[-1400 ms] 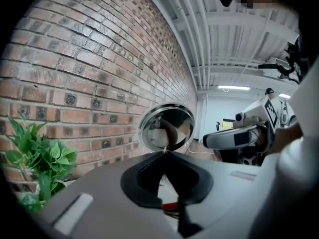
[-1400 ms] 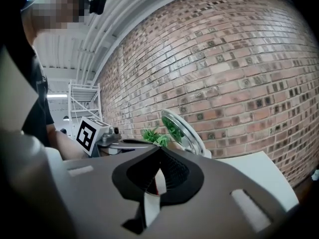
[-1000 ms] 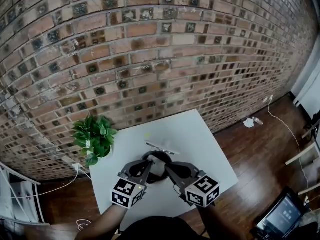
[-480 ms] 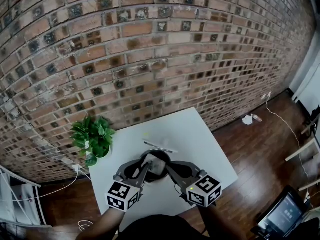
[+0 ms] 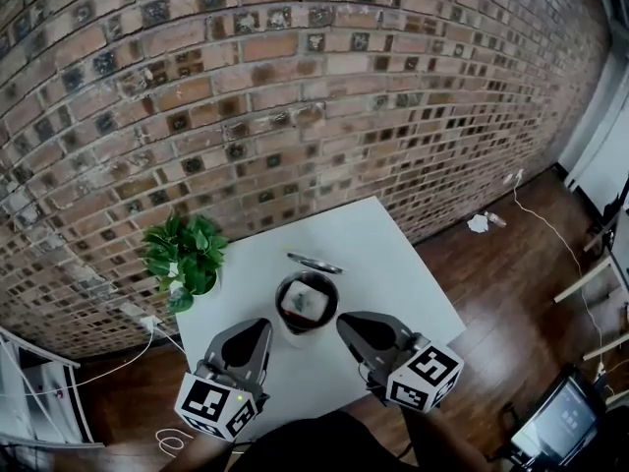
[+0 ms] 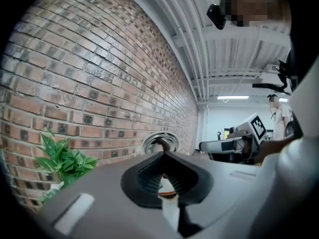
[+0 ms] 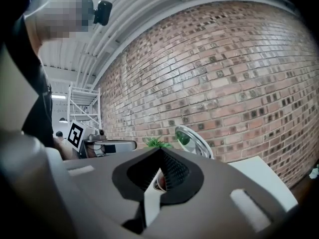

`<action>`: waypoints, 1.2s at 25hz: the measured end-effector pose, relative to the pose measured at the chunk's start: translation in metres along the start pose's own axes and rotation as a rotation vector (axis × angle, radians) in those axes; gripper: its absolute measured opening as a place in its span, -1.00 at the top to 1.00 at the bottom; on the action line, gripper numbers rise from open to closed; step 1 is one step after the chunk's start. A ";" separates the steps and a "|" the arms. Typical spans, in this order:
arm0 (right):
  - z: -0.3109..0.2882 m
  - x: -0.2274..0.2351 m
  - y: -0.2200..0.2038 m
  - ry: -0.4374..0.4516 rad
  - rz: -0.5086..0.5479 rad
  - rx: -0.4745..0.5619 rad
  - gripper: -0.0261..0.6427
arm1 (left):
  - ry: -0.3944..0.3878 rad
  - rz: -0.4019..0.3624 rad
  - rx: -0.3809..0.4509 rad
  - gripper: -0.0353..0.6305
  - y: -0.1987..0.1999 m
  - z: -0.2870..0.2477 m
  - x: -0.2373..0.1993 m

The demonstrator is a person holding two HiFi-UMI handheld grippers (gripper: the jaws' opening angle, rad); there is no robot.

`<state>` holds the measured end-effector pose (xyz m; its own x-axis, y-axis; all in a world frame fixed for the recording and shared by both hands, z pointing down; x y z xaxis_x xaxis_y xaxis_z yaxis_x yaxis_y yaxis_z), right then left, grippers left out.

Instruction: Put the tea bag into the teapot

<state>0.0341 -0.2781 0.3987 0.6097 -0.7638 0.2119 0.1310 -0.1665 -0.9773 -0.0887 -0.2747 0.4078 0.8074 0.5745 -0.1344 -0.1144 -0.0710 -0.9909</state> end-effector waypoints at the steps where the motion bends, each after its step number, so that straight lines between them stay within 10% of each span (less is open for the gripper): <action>1: 0.004 -0.006 0.002 -0.008 -0.002 0.010 0.92 | -0.004 0.006 0.006 0.88 0.002 0.007 0.002; 30: 0.090 -0.088 -0.003 0.007 0.070 0.044 0.92 | -0.041 0.001 -0.014 0.88 0.001 0.081 0.085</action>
<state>0.0502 -0.1546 0.3824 0.6133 -0.7769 0.1424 0.1222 -0.0848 -0.9889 -0.0673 -0.1595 0.3963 0.7828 0.6075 -0.1348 -0.1065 -0.0827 -0.9909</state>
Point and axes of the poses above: the fingertips, and each gripper's own axes: z backward along the fingers, x to its right, y out of its top, the point moved 1 cm from there along z, backward along the fingers, and after that the axes turned 7 degrees about x, right-handed, at the moved point
